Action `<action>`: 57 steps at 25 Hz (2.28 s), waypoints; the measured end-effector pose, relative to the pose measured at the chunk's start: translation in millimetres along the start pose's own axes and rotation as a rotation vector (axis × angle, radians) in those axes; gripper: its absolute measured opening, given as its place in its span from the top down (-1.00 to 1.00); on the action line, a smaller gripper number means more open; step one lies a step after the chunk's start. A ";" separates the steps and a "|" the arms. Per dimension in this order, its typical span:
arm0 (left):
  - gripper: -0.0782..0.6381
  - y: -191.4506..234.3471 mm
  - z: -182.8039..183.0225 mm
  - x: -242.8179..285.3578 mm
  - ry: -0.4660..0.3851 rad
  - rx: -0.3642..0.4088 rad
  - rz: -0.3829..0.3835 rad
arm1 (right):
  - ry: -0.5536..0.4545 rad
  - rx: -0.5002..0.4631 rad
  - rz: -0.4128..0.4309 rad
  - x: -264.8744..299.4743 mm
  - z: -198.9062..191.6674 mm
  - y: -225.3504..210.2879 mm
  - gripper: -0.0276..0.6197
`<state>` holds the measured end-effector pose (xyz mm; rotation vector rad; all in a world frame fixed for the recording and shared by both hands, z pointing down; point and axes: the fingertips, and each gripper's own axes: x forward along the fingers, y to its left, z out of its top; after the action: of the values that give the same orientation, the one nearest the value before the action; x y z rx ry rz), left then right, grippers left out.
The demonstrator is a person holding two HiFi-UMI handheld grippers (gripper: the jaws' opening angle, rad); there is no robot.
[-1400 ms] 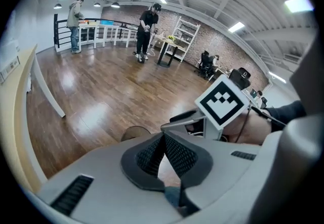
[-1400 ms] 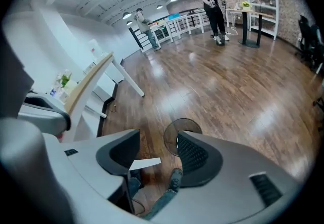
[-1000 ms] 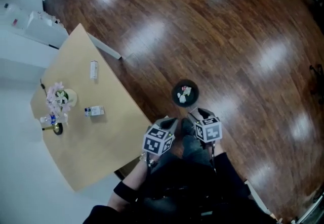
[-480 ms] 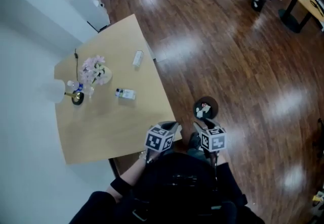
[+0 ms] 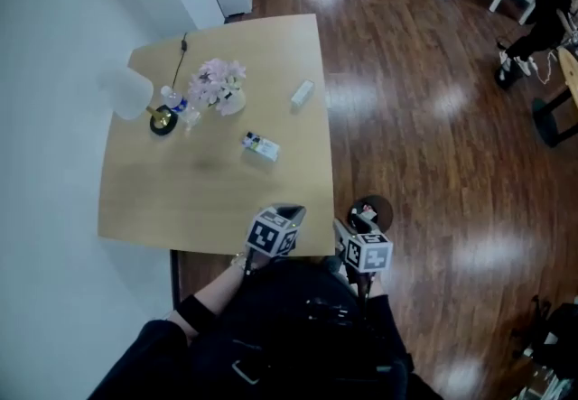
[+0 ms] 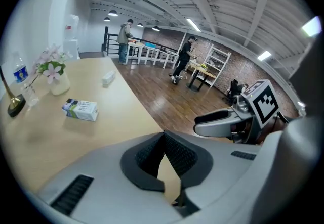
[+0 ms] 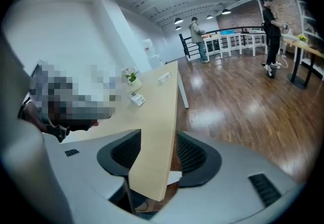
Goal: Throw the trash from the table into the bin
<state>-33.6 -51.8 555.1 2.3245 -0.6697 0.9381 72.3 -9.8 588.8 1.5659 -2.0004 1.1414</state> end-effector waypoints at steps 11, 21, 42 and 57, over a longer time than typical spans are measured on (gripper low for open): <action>0.78 96.6 -3.8 -42.0 -0.088 -0.155 0.103 | 0.075 -0.202 0.084 74.1 44.3 76.0 0.19; 0.78 171.6 -17.3 -51.3 -0.109 -0.241 0.152 | 0.095 -0.368 0.078 174.5 108.4 116.8 0.11; 0.78 252.6 -36.9 -52.0 -0.098 -0.309 0.150 | 0.215 -0.640 0.093 279.1 134.3 161.5 -0.23; 0.78 245.5 -37.9 -65.3 -0.102 -0.236 0.100 | 0.181 -0.514 0.026 242.8 112.6 182.0 0.09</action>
<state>-244.2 -191.2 602.2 2.1556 -0.8959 0.7427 -153.0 -240.0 621.1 1.1365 -1.9876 0.6692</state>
